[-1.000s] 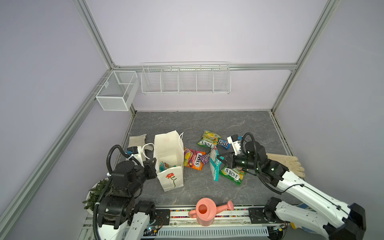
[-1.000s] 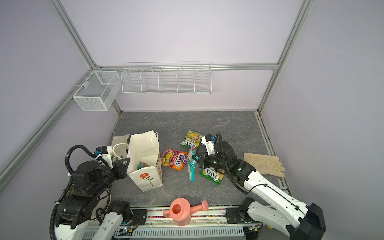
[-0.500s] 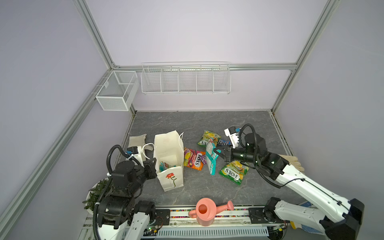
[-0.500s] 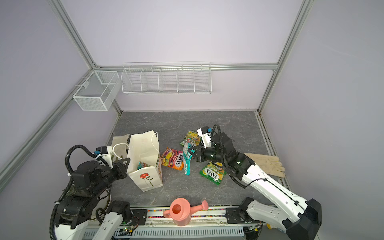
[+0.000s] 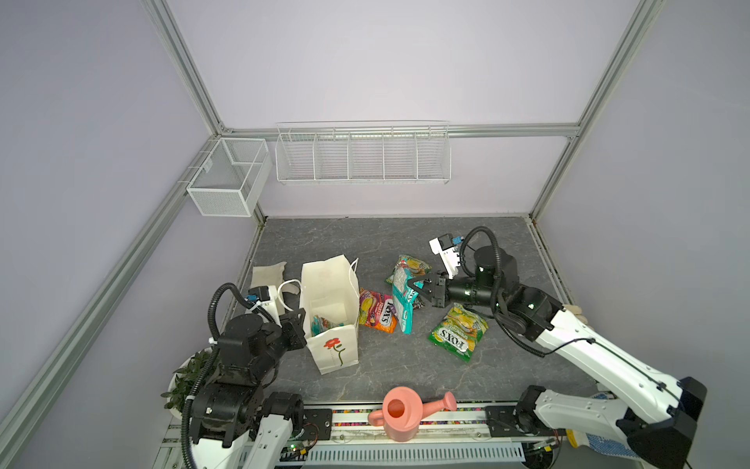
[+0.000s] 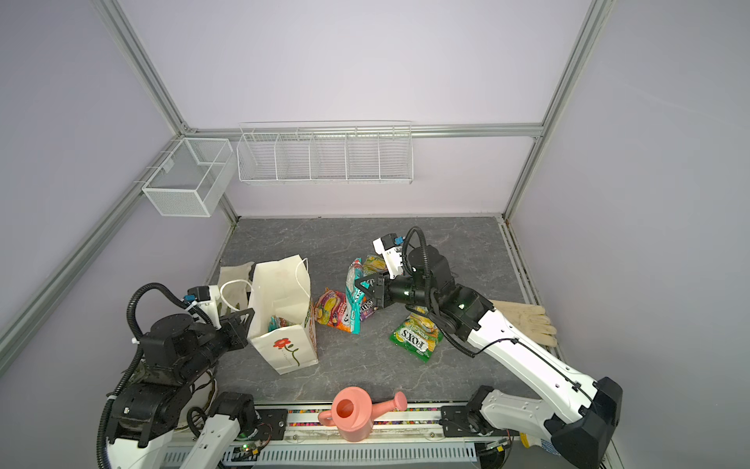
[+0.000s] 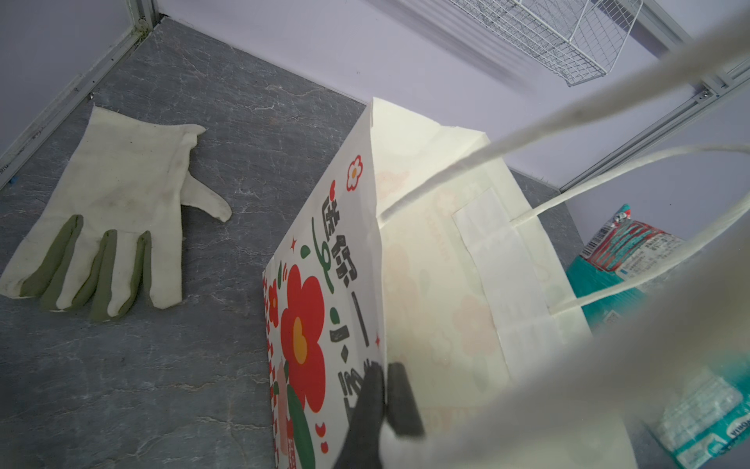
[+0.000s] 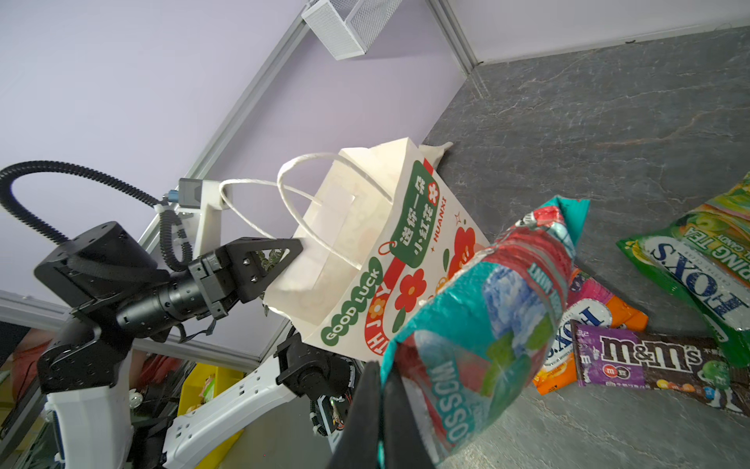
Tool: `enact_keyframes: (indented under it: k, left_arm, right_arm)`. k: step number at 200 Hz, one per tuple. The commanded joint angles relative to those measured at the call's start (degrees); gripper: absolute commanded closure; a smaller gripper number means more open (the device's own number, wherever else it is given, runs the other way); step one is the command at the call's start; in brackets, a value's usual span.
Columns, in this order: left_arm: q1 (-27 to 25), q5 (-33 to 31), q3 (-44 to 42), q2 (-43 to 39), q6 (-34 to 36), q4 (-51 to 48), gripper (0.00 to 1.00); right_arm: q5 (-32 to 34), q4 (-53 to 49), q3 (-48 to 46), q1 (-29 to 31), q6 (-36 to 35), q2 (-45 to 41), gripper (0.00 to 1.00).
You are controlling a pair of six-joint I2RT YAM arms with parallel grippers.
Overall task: Place the snacks into the paper bag
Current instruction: 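Carry the teal bag with the right gripper toward the paper bag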
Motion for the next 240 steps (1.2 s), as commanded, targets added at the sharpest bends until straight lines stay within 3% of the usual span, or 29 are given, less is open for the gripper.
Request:
enact_keyframes:
  k: [1,240]
  left_arm:
    - [-0.3,-0.4,-0.6,-0.8,-0.2,-0.3,1.0]
    - [-0.4,-0.4,-0.6,-0.9,-0.2,-0.3,1.0]
  right_arm:
    - [-2.0,1.8,3.5,1.3,-1.9,0.7,0.93]
    - [-4.8,1.0,18.4,12.3,-5.3,6.3,0.93]
